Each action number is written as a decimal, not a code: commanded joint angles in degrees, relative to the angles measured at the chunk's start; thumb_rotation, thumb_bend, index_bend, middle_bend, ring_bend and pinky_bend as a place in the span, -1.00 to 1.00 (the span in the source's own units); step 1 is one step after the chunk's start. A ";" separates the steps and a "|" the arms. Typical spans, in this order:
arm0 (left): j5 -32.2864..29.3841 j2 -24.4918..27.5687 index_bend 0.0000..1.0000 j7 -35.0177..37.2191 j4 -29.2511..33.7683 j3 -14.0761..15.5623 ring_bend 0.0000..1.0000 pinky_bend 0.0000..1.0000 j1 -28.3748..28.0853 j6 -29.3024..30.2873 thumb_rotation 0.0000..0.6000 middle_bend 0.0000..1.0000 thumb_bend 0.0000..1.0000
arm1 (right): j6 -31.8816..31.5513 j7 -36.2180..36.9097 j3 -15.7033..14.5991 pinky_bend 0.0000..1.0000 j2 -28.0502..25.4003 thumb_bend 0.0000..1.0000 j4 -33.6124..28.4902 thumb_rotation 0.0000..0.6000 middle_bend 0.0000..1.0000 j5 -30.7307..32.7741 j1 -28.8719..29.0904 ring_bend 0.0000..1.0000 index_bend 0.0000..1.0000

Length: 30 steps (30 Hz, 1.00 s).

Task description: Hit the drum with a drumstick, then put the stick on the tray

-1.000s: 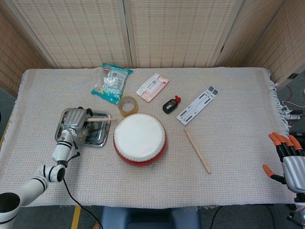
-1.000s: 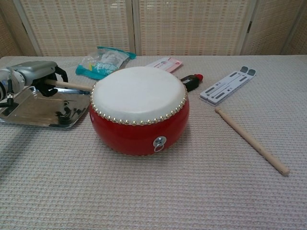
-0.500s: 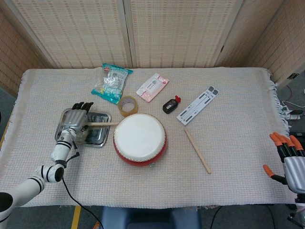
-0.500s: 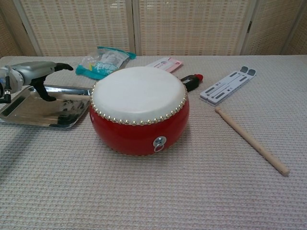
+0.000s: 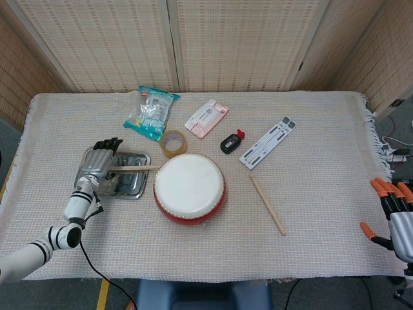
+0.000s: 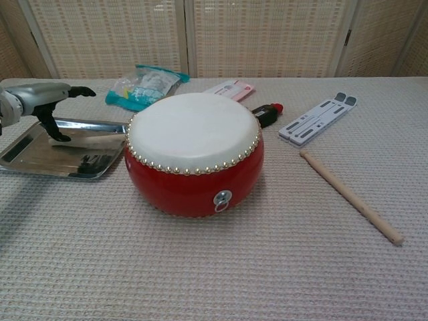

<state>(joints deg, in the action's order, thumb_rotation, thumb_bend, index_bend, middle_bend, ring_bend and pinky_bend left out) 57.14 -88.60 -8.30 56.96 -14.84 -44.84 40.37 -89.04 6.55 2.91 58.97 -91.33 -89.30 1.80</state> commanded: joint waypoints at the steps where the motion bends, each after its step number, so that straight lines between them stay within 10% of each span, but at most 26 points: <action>1: -1.11 5.10 -1.00 2.88 7.90 -1.52 -1.00 -0.97 3.49 4.36 1.00 -1.00 -0.56 | -0.03 0.42 0.03 -1.00 -0.30 -0.49 -0.01 1.00 -0.89 -0.08 0.00 -1.00 -1.00; 10: 1.00 12.61 -0.96 6.98 21.01 -2.39 -0.98 -0.84 10.91 16.27 1.00 -0.86 -0.47 | 0.20 2.23 0.12 -1.00 -0.98 -0.49 0.34 1.00 -0.89 -0.06 0.12 -1.00 -1.00; 18: 5.95 14.91 -0.84 -2.63 33.62 4.45 -0.93 -0.82 24.10 39.55 1.00 -0.79 -0.38 | 2.95 7.72 -1.36 -1.00 -2.34 -0.49 0.87 1.00 -0.89 -2.05 1.37 -1.00 -0.97; 30: 18.09 17.74 -0.83 -1.07 40.40 12.05 -0.95 -0.86 34.37 51.51 1.00 -0.80 -0.38 | -0.21 5.17 -2.21 -1.00 0.24 -0.49 1.90 1.00 -0.89 -3.85 -0.05 -1.00 -1.00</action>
<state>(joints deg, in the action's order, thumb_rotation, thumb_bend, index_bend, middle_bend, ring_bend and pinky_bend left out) 73.91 -71.47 -9.23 96.41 -3.64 -11.41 90.86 -88.72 12.59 0.79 58.65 -89.55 -93.15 2.14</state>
